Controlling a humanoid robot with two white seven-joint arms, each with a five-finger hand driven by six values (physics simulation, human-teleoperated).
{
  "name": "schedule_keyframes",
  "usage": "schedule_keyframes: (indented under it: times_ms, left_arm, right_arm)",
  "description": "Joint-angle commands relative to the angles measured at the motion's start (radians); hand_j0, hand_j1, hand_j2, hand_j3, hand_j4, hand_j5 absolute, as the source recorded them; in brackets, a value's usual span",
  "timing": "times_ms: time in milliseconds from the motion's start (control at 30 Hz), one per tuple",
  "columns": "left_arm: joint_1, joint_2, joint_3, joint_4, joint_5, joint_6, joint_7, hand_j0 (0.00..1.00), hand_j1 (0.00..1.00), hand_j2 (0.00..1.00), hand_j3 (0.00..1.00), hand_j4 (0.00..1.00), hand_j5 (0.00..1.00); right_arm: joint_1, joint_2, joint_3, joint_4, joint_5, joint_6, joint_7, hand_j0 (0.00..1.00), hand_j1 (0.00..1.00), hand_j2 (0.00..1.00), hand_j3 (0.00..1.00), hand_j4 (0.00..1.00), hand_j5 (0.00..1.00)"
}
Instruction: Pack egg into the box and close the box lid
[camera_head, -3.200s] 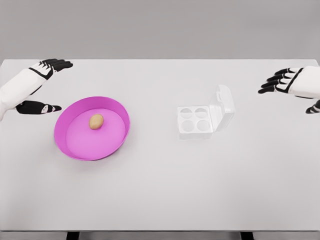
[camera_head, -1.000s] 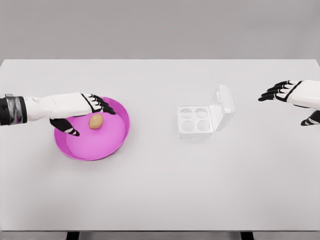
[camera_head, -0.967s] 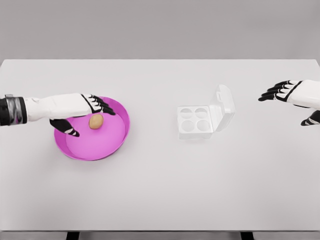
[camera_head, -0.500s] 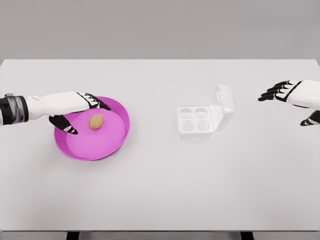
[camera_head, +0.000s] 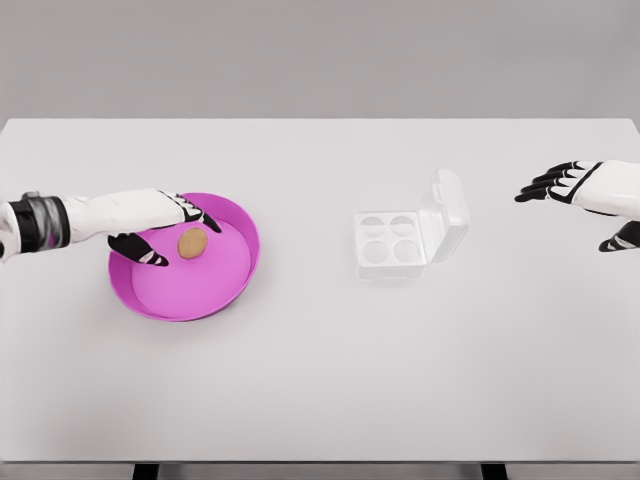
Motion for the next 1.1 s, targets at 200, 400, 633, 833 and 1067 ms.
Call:
schedule_keyframes:
  times_ms: [200,400,633,833,1067]
  left_arm:
    - [0.0,-0.018,-0.004,0.017,-0.012,0.008,0.0,0.81,0.81,0.81,0.81,0.81,0.81]
    - [-0.002,-0.032,-0.004,0.02,-0.038,0.008,0.0,0.81,0.81,0.81,0.81,0.81,0.81]
    - [-0.003,-0.041,-0.004,0.02,-0.069,0.008,0.0,0.82,0.82,0.82,0.82,0.82,0.82]
    - [-0.003,-0.044,-0.004,0.02,-0.076,0.008,0.0,0.82,0.82,0.82,0.82,0.82,0.82]
    - [-0.005,-0.063,-0.004,0.026,-0.107,0.008,0.0,0.81,0.81,0.81,0.81,0.81,0.81]
  right_arm:
    - [0.002,0.0,0.0,0.0,-0.006,0.003,0.0,1.0,1.0,1.0,1.0,1.0,1.0]
    - [0.006,0.0,0.0,0.0,-0.004,0.003,0.0,1.0,1.0,1.0,1.0,1.0,1.0]
    - [0.008,0.0,0.0,-0.002,-0.006,0.003,0.0,1.0,1.0,1.0,1.0,1.0,1.0]
    - [0.011,0.001,0.0,-0.002,-0.006,0.003,0.0,1.0,1.0,1.0,1.0,1.0,1.0]
    - [0.011,0.001,0.0,-0.002,-0.006,0.003,0.0,1.0,1.0,1.0,1.0,1.0,1.0]
